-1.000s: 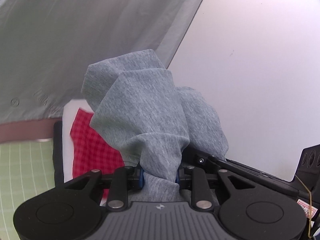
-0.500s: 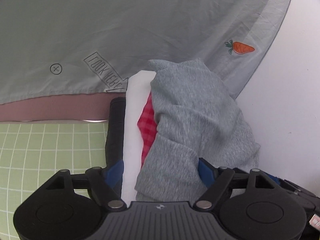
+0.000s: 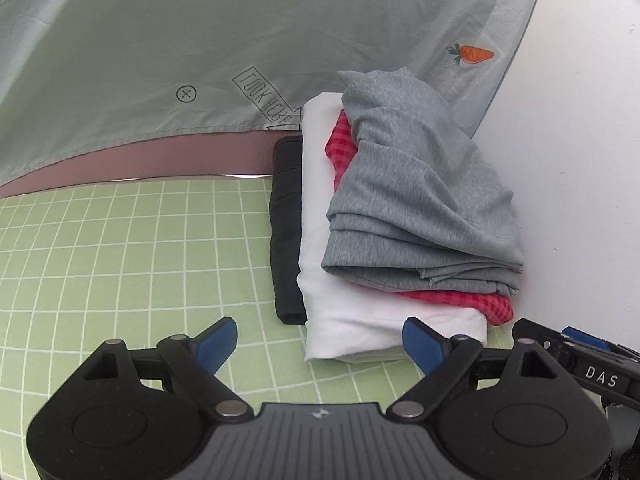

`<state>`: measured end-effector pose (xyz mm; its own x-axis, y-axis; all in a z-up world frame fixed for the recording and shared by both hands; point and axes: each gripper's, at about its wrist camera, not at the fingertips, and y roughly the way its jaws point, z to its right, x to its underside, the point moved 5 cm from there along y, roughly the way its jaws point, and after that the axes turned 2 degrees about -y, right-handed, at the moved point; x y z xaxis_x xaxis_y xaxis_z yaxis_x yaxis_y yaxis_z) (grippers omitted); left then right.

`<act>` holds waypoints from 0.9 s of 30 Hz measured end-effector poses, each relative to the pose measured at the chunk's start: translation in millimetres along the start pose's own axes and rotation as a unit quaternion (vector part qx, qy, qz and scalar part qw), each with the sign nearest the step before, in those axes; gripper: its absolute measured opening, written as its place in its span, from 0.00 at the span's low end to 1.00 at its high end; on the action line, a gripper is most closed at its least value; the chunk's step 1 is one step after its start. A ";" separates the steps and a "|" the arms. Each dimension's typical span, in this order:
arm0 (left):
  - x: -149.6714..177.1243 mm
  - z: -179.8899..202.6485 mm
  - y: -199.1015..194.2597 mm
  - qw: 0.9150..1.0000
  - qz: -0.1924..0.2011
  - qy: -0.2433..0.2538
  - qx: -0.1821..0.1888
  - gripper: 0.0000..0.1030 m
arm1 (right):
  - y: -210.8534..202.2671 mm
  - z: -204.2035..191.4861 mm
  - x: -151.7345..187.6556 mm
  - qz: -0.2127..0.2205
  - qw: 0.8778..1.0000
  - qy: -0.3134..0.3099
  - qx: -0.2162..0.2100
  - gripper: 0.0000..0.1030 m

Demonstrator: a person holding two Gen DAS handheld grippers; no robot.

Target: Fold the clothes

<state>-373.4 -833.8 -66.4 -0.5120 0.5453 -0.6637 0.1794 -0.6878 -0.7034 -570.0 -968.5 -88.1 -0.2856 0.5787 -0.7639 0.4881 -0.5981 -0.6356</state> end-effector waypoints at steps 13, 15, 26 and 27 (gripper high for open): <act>53.5 12.4 -90.3 0.997 0.030 0.069 0.003 1.00 | -97.6 -15.1 39.9 0.029 0.999 0.028 0.004 1.00; 60.6 11.7 -97.3 0.997 0.031 0.074 0.003 1.00 | -106.8 -17.3 48.5 0.029 0.999 0.027 0.007 1.00; 73.3 5.3 -117.6 0.996 0.042 0.082 0.006 1.00 | -135.9 -19.7 65.2 0.041 0.999 0.026 0.016 1.00; 73.6 5.2 -119.2 0.996 0.043 0.082 0.008 1.00 | -138.2 -19.6 65.9 0.043 0.999 0.028 0.018 1.00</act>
<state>-436.9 -714.2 -30.1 -0.3504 0.5540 -0.7551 0.2035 -0.7419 -0.6388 -640.1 -836.8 -48.5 -0.1980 0.5537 -0.8088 0.4780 -0.6659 -0.5728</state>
